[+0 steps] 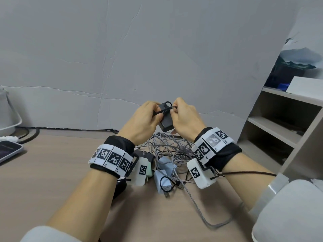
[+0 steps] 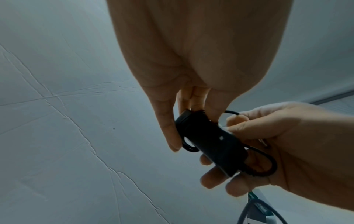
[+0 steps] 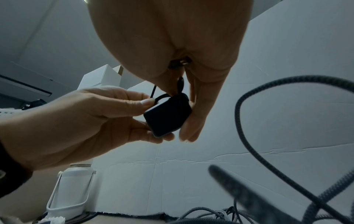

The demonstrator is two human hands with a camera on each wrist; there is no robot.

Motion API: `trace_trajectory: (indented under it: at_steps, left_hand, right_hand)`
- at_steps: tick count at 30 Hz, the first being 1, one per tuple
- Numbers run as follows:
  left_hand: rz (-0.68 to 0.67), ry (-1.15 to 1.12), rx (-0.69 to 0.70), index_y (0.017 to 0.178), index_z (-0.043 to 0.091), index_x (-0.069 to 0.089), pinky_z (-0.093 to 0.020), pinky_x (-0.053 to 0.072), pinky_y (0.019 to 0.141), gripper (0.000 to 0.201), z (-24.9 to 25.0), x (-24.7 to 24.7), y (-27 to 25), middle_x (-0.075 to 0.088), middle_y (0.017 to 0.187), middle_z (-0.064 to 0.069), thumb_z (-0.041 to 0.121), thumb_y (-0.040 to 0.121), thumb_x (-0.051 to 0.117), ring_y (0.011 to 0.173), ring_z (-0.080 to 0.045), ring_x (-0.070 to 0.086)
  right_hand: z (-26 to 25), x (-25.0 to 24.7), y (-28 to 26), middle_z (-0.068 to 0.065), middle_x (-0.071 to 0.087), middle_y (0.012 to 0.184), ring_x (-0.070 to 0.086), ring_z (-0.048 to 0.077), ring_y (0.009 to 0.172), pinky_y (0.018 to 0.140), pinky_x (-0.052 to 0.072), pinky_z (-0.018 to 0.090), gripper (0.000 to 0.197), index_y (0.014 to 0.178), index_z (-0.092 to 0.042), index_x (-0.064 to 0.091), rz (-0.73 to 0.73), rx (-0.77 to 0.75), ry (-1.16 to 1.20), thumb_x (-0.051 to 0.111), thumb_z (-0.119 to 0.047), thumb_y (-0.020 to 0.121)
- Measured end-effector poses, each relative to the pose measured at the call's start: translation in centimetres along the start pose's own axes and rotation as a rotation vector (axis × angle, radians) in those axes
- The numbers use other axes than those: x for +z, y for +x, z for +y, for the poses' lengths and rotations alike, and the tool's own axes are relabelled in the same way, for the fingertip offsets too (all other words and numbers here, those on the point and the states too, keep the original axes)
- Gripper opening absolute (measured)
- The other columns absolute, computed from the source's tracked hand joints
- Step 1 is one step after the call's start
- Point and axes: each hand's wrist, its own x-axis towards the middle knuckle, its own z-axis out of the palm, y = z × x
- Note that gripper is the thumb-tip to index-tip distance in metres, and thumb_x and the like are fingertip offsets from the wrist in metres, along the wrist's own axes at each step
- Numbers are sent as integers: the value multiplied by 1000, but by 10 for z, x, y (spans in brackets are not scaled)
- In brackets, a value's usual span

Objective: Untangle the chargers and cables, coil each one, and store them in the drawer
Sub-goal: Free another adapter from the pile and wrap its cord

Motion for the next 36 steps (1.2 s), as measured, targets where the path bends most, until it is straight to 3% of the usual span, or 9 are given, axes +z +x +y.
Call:
trace_trajectory:
  at_steps: [5, 10, 13, 17, 20, 23, 29, 34, 36]
  left_hand:
    - [40, 28, 26, 104, 7, 52, -21, 33, 78, 8, -4, 7, 1, 57, 116, -7, 12, 105, 45, 90, -15, 46]
    - [30, 60, 28, 104, 7, 52, -39, 46, 83, 10, -13, 1, 2, 58, 114, -12, 11, 106, 43, 91, -25, 52]
    - [-42, 95, -54, 104, 7, 53, -35, 42, 82, 11, -15, -5, 2, 59, 109, -9, 12, 106, 44, 94, -26, 53]
    - [-133, 82, -100, 111, 6, 58, -38, 45, 88, 12, -14, -7, 1, 62, 112, -5, 11, 103, 50, 100, -27, 55]
    - [-169, 19, -95, 107, 14, 62, -42, 49, 91, 10, -10, -7, 0, 66, 105, -2, 11, 100, 57, 97, -26, 62]
    - [-189, -43, -60, 85, 27, 58, -30, 48, 82, 23, -3, -11, -2, 64, 89, 14, 7, 97, 60, 80, -6, 63]
    - [-172, -107, -37, 88, 5, 58, -14, 46, 71, 9, 3, -13, -3, 65, 80, 35, 5, 96, 63, 78, -17, 66]
    - [-183, -131, -75, 86, 14, 57, -14, 45, 69, 14, 3, -14, -3, 67, 80, 17, 8, 98, 61, 73, -10, 67]
    - [-196, -146, -92, 88, 16, 55, -23, 49, 76, 13, 2, -13, -2, 71, 84, 5, 11, 100, 58, 80, -14, 70]
  right_hand:
    - [-2, -6, -1, 14, 60, 97, 65, 37, 84, 73, 58, 55, 9, 97, -15, 41, -67, 47, 58, 45, -22, 102]
    - [-11, -12, 1, 10, 60, 92, 63, 35, 88, 77, 57, 53, 26, 91, -13, 47, -199, 106, 98, 39, -36, 100]
    - [-8, -18, 7, 2, 50, 83, 47, 27, 90, 82, 42, 40, 29, 87, -13, 53, -232, 13, -140, 38, -29, 106]
    - [-3, -28, 10, 1, 48, 96, 40, 24, 108, 94, 37, 40, 26, 108, -17, 64, -239, -27, -290, 50, -38, 104]
    - [-5, -29, 13, -7, 55, 76, 52, 24, 90, 81, 39, 35, 19, 93, -19, 61, -144, -67, -166, 56, -36, 102]
    - [-5, -24, 14, 1, 64, 81, 57, 24, 84, 80, 47, 40, 19, 93, -15, 63, -61, -121, -36, 58, -31, 101]
    - [-3, -17, 13, 2, 66, 74, 60, 16, 70, 75, 53, 37, 10, 90, -19, 59, -19, -134, 147, 59, -18, 100]
    - [3, -14, 16, 5, 73, 79, 69, 20, 77, 77, 55, 37, 16, 84, -25, 60, -39, -77, 174, 67, -15, 94]
    - [4, -14, 18, 2, 72, 81, 65, 17, 76, 73, 52, 33, 13, 81, -23, 64, -34, -59, 155, 72, -21, 91]
